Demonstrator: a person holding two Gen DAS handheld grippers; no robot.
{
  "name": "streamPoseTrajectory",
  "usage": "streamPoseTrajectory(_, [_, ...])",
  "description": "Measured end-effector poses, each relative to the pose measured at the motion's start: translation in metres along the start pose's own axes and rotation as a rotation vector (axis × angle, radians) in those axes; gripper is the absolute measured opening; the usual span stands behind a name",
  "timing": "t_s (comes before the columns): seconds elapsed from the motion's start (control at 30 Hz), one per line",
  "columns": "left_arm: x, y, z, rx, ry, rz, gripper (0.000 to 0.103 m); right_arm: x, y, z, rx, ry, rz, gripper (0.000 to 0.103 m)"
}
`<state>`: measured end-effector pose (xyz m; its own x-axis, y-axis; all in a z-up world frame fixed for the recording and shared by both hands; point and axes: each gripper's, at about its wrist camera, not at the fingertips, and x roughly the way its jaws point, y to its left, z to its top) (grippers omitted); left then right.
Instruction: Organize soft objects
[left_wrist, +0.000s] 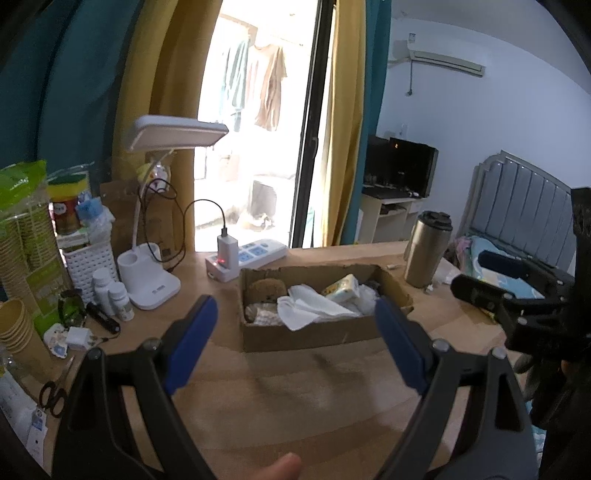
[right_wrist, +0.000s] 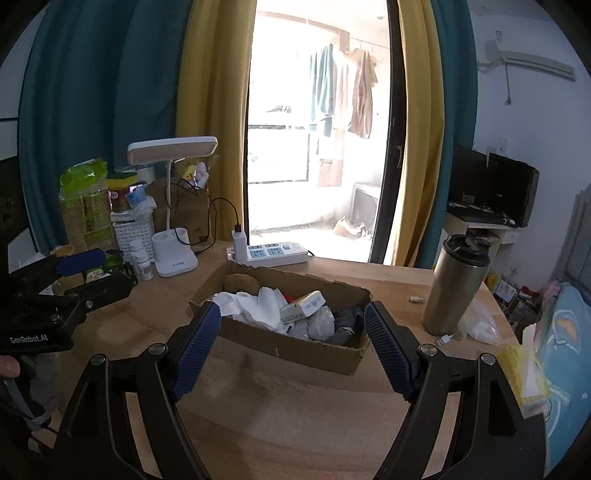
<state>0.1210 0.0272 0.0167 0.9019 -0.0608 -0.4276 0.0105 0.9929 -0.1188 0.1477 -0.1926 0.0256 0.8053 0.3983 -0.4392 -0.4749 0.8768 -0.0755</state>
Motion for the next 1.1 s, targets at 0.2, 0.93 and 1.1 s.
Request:
streamPoseTrajectory(0.2, [-0.024, -0.005, -0.005, 0.007, -0.023, 0.01, 0.089, -0.02, 0.006, -0.007, 0.0, -0.019, -0.003, 0.083])
streamPoseTrajectory(0.93, [-0.079, -0.022, -0.032, 0.027, -0.075, 0.015, 0.098, -0.069, 0.022, -0.034, 0.013, -0.057, -0.034, 0.083])
streamPoseTrajectory(1.1, [-0.087, -0.026, -0.031, 0.04, -0.094, 0.022, 0.098, -0.071, 0.024, -0.034, 0.007, -0.061, -0.032, 0.083])
